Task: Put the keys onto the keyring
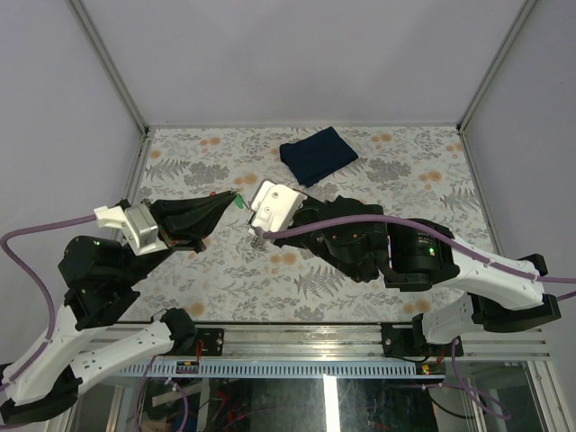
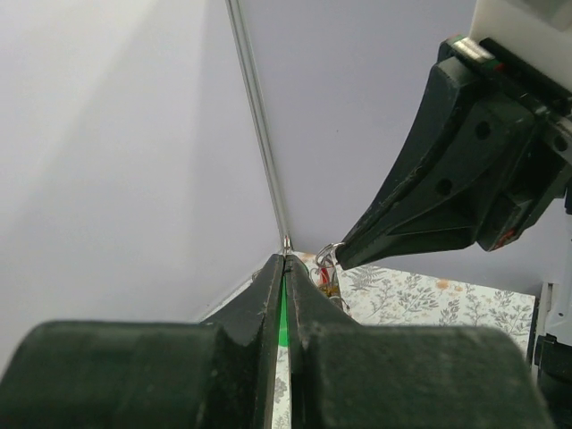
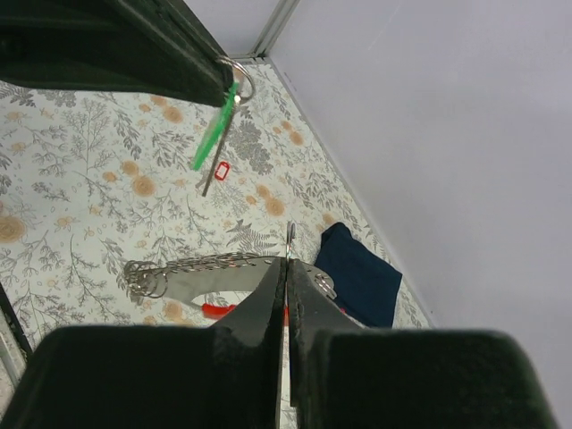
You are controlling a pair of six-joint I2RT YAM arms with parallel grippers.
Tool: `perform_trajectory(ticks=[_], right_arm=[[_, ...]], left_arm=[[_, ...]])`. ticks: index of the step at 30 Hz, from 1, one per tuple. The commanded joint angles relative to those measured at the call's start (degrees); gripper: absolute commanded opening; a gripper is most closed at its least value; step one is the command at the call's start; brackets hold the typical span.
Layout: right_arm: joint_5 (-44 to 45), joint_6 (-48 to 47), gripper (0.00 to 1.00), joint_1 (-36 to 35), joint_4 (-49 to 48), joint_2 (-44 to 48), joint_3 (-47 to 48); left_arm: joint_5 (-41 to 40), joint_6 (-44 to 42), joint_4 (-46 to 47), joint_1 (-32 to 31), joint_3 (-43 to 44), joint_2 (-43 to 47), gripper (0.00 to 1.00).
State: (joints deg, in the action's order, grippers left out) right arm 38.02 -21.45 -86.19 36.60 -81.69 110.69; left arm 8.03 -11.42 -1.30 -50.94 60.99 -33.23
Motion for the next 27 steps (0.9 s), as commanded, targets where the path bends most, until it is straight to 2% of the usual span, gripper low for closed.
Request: perform_trajectory(ticks=[1, 16, 27], right_arm=[[-1.2, -0.2, 0.00, -0.1, -4.4, 2.5, 1.1], [-2.1, 1.1, 0.00, -0.1, -5.7, 1.6, 1.5], [3.6, 1.1, 0.00, -0.1, -6.1, 1.2, 1.4]], left_arm=[[-2.0, -1.8, 0.5, 0.3, -0.2, -1.8, 0.00], [1.0, -1.7, 1.8, 0.3, -1.4, -6.3, 0.00], [2.0, -0.7, 2.8, 0.3, -2.1, -5.4, 0.00]])
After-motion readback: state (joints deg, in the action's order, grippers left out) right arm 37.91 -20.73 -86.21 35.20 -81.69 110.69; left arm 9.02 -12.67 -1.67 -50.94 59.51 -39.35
